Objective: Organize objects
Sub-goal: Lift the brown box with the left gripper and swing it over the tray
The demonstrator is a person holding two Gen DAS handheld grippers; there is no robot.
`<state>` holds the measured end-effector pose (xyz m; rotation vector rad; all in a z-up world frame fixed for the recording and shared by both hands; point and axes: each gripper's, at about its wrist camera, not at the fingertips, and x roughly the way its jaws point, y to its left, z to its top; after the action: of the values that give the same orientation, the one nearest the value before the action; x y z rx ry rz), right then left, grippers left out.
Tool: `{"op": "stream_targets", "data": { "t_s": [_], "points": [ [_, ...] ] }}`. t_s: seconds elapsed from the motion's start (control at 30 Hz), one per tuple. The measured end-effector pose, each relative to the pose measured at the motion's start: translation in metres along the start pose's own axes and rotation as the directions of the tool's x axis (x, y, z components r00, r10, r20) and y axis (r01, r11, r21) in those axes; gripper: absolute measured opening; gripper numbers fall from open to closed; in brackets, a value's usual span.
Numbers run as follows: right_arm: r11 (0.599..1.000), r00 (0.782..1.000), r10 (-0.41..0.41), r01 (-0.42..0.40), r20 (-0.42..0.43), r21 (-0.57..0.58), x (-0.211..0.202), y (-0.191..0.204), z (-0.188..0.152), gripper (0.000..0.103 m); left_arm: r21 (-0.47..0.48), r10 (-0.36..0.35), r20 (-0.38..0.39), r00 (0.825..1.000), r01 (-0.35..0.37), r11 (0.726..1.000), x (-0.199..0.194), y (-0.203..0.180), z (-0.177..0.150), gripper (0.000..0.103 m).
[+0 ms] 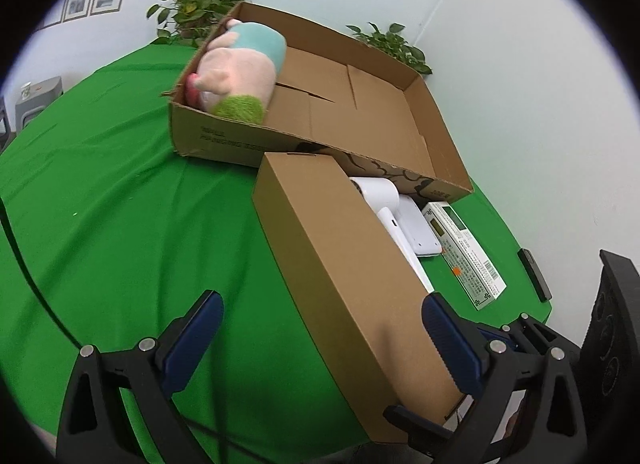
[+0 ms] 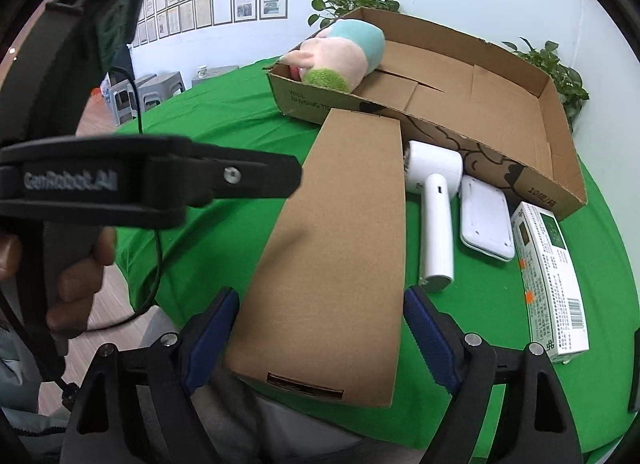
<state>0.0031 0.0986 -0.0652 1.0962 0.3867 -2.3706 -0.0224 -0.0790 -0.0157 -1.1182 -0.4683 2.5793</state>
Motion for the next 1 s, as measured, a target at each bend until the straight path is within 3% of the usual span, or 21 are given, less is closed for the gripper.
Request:
{"op": "stream_targets", "data": {
  "t_s": [0.17,0.27,0.5,0.67,0.83,1.0],
  "points": [
    [0.994,0.994,0.111,-0.111,0.006,-0.007,0.002,0.014,0.008,0.083,-0.045,0.006,-0.021,1.000,-0.007,0.999,-0.008,0.016,-0.004,0.099],
    [0.996,0.996,0.084,-0.083,0.002,-0.039,0.004,0.019,0.007,0.090,-0.069,-0.008,-0.042,0.999,0.006,0.998,-0.003,0.019,-0.005,0.099],
    [0.995,0.998,0.067,-0.066,0.017,-0.076,0.004,0.027,0.001,0.086,-0.051,-0.062,-0.104,0.993,0.056,0.997,0.017,0.008,-0.006,0.096],
    [0.987,0.987,0.152,-0.154,0.045,0.049,-0.003,0.002,-0.003,0.083,-0.049,-0.079,-0.147,0.986,0.072,0.996,0.026,0.003,-0.009,0.096],
    [0.929,0.954,0.289,-0.298,0.073,0.220,-0.006,-0.033,-0.009,0.080,-0.050,-0.093,-0.171,0.981,0.086,0.995,0.030,-0.002,-0.011,0.096],
    [0.891,0.931,0.353,-0.365,0.094,0.269,-0.008,-0.041,-0.016,0.080,-0.075,-0.111,-0.204,0.973,0.098,0.992,0.037,-0.005,-0.014,0.092]
  ]
}}
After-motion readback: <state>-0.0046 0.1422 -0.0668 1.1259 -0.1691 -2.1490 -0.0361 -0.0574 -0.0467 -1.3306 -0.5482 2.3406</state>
